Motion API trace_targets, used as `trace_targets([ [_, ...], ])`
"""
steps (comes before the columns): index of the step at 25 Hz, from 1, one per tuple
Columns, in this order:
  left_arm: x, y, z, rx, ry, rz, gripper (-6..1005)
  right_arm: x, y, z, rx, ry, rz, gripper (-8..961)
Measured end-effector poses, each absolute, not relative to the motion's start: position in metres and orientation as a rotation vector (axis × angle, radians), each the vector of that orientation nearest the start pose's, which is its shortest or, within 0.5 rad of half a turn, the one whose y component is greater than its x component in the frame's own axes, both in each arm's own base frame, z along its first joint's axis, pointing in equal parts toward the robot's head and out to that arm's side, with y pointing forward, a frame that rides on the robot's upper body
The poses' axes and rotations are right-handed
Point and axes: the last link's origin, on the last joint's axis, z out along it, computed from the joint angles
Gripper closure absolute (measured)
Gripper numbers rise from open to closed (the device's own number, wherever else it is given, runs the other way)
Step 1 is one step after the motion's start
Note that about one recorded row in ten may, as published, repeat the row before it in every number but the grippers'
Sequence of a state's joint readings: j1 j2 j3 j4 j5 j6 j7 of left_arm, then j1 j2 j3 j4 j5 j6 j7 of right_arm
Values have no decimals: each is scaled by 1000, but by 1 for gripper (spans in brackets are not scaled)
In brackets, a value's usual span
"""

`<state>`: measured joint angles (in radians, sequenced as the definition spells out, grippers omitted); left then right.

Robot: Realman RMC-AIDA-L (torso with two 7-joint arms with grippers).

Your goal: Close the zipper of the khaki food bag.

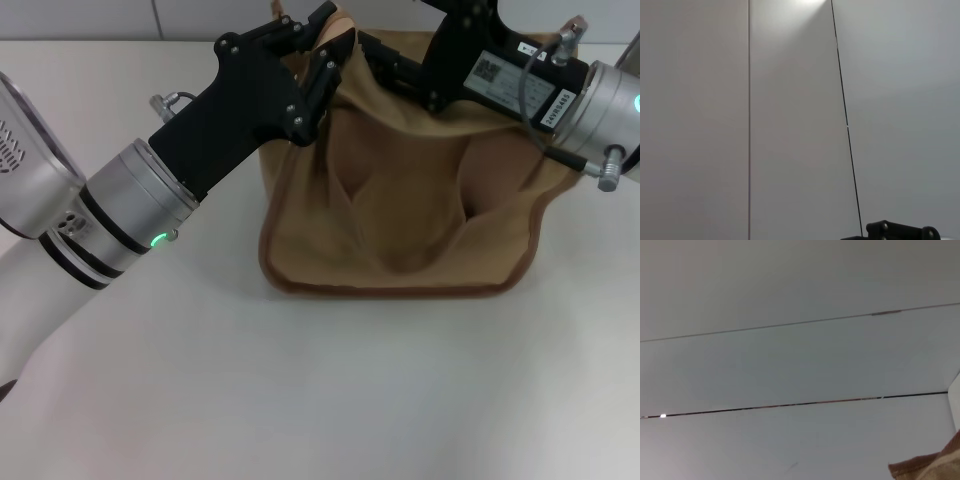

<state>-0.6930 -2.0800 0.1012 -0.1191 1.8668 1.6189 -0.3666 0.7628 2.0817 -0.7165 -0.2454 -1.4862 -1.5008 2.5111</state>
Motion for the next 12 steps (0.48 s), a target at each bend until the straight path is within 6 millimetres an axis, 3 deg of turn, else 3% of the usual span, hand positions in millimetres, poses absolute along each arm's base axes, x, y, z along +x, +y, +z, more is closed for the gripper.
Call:
trace_targets([
  [12,-191,330,-49,-2108,-92,-1316,814,179,373,-35,-1930,2460,1534,290],
])
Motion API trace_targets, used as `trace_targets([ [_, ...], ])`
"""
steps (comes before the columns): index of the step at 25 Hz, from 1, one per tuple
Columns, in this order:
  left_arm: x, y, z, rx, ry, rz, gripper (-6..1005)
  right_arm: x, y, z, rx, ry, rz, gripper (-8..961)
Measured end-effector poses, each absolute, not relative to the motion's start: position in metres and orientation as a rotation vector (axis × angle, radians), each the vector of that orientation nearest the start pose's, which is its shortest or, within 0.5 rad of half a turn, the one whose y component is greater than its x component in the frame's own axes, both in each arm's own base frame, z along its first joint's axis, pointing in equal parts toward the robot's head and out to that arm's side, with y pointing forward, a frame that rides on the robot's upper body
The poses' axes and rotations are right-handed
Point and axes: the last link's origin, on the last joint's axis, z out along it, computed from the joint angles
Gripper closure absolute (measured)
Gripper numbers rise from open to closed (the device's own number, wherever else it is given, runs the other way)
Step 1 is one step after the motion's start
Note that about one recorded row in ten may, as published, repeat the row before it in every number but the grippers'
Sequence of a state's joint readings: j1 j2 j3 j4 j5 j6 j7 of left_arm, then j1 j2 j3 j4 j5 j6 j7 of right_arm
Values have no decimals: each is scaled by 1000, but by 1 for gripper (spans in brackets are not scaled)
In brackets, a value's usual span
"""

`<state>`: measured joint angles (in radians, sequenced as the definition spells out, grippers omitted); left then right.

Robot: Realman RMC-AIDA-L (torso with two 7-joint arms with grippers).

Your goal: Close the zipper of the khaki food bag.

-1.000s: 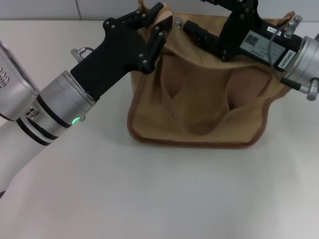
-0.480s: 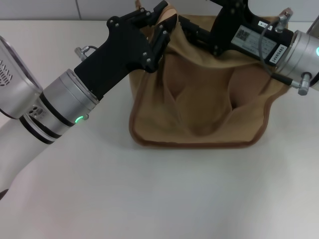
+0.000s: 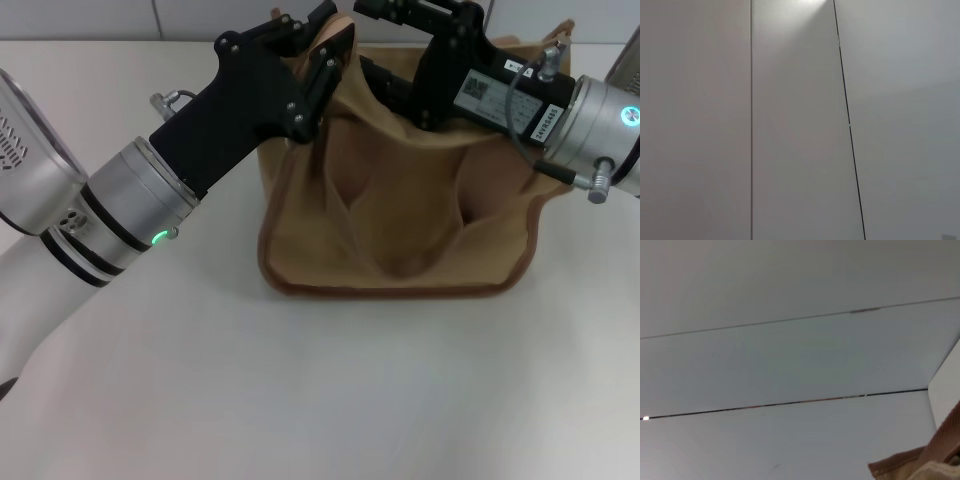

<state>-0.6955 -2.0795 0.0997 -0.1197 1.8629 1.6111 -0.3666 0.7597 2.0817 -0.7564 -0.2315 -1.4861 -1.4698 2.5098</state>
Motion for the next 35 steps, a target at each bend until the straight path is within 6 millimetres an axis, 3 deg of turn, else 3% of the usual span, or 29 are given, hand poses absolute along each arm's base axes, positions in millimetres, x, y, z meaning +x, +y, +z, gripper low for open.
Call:
trace_targets([
  [9,-189,334,-49,-2102,-91,-1312,813,166,378,-32,-1990,2426,1561,291],
  [35,-182,344,-47,-2104,-115,-1321,811,185,371,-34,-1922,2418,1555,302],
])
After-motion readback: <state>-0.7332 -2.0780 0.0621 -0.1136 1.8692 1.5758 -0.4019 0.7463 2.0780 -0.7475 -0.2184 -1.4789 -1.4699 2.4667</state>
